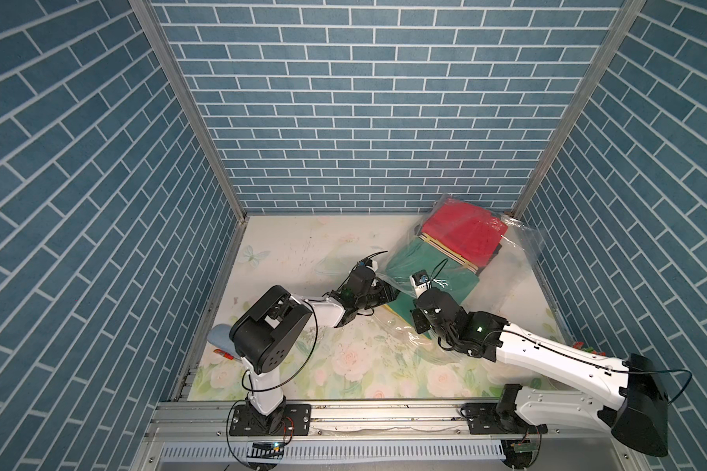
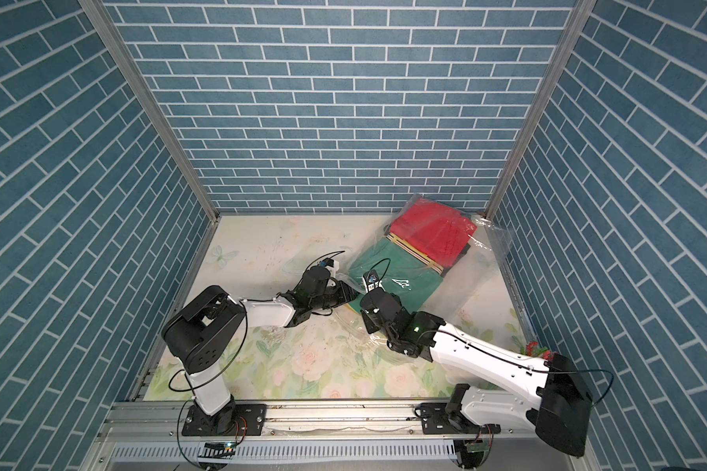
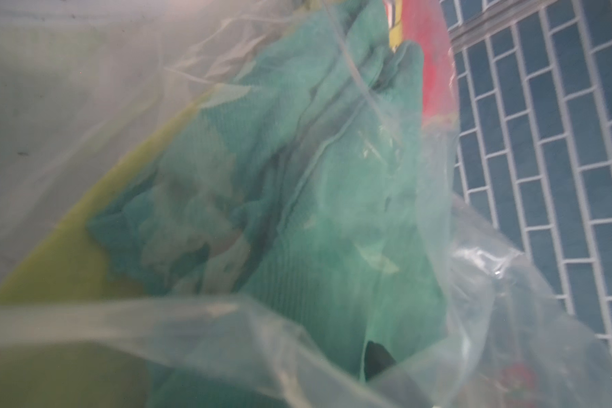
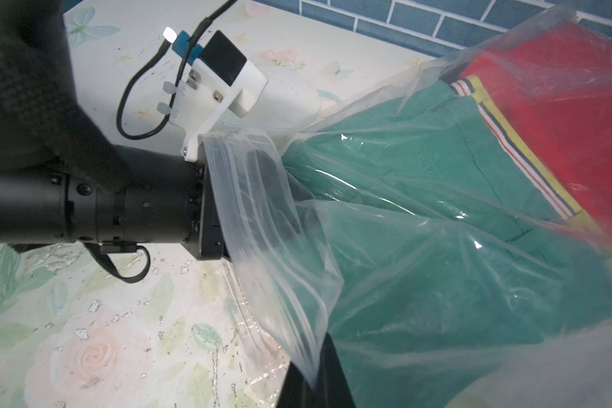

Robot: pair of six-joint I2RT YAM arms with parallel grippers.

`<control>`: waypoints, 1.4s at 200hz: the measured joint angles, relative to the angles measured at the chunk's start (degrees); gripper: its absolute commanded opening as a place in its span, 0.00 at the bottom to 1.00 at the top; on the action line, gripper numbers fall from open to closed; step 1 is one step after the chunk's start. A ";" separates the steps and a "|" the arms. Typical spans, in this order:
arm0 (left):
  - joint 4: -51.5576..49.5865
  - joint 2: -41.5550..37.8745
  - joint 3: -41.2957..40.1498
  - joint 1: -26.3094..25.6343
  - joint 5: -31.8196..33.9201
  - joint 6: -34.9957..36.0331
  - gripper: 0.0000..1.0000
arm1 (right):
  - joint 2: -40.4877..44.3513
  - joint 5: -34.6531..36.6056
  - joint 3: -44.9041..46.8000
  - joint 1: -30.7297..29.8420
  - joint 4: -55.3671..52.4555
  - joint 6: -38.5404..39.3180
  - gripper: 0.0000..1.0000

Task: Take the trousers out of the vacuum bag
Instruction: Take out the trousers from the vacuum bag.

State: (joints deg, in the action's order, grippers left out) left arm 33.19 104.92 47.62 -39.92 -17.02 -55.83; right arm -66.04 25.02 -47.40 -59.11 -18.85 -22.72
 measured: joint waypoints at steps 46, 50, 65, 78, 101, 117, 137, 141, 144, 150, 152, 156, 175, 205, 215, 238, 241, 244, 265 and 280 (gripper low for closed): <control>14.40 2.86 -4.63 0.04 -1.31 -7.08 0.26 | 0.00 -0.02 0.00 0.02 0.00 0.00 0.00; 15.02 2.91 -4.74 0.04 -1.31 -7.74 0.24 | 0.00 -0.04 0.00 0.02 0.00 0.00 0.00; 16.63 2.95 -4.92 -0.02 -1.90 -8.79 0.26 | 0.00 -0.02 0.00 0.02 0.00 0.00 0.00; 16.87 2.75 -4.92 -0.11 -2.08 -8.94 0.29 | 0.00 -0.04 0.00 0.02 0.02 -0.02 0.00; 14.12 1.36 -4.85 -0.28 -1.40 -8.22 0.38 | 0.00 -0.07 0.00 0.02 0.02 -0.02 0.00; 11.89 -0.13 -4.81 -0.63 -0.90 -7.52 0.44 | 0.00 -0.07 0.02 0.02 0.02 -0.02 0.00; 10.40 -1.11 -4.35 -1.05 -0.87 -7.13 0.49 | 0.00 -0.09 0.02 0.02 0.04 -0.02 0.00; 10.27 -1.11 -4.13 -1.11 -0.83 -7.19 0.49 | 0.00 -0.09 0.02 0.02 0.04 -0.02 0.00; 10.05 -1.09 -3.96 -1.16 -0.90 -7.06 0.49 | 0.00 -0.11 0.02 0.02 0.04 -0.02 0.00; 9.81 -1.07 -3.74 -1.22 -0.87 -7.06 0.49 | 0.00 -0.13 0.02 0.02 0.04 -0.02 0.00; 9.77 -1.07 -3.69 -1.25 -0.87 -7.08 0.49 | 0.00 -0.15 0.02 0.04 0.07 -0.02 0.00; 9.68 -1.07 -3.56 -1.31 -0.87 -7.08 0.48 | 0.00 -0.15 0.02 0.04 0.04 -0.02 0.00; 9.68 -0.42 -2.91 -1.46 -0.90 -7.19 0.42 | 0.00 -0.17 0.02 0.04 0.07 -0.02 0.00; 10.69 1.49 -2.64 -1.53 -0.90 -7.54 0.18 | 0.00 -0.17 0.04 0.04 0.07 -0.02 0.00; 11.04 1.73 -2.64 -1.53 -0.98 -8.02 0.09 | 0.00 -0.17 0.11 0.04 0.07 -0.02 0.00; 11.76 1.73 -2.64 -1.60 -1.20 -7.67 0.00 | 0.00 -0.24 0.22 0.17 0.09 -0.09 0.00; 11.82 1.73 -2.64 -1.62 -1.18 -7.67 0.00 | 0.00 -0.26 0.22 0.20 0.11 -0.15 0.00; 11.80 1.70 -2.64 -1.62 -1.11 -7.65 0.00 | 0.00 -0.31 0.22 0.22 0.17 -0.28 0.00; 13.14 0.92 -4.24 -1.77 -1.05 -7.48 0.00 | 0.00 -0.68 0.22 0.37 0.63 -1.03 0.00; 14.21 -0.48 -6.14 -2.08 -1.05 -7.37 0.00 | -0.04 -0.72 0.22 0.42 1.09 -1.40 0.00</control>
State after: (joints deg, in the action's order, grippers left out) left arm 47.40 104.44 41.47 -42.00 -18.06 -63.20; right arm -66.08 24.29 -47.18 -58.70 -17.76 -24.12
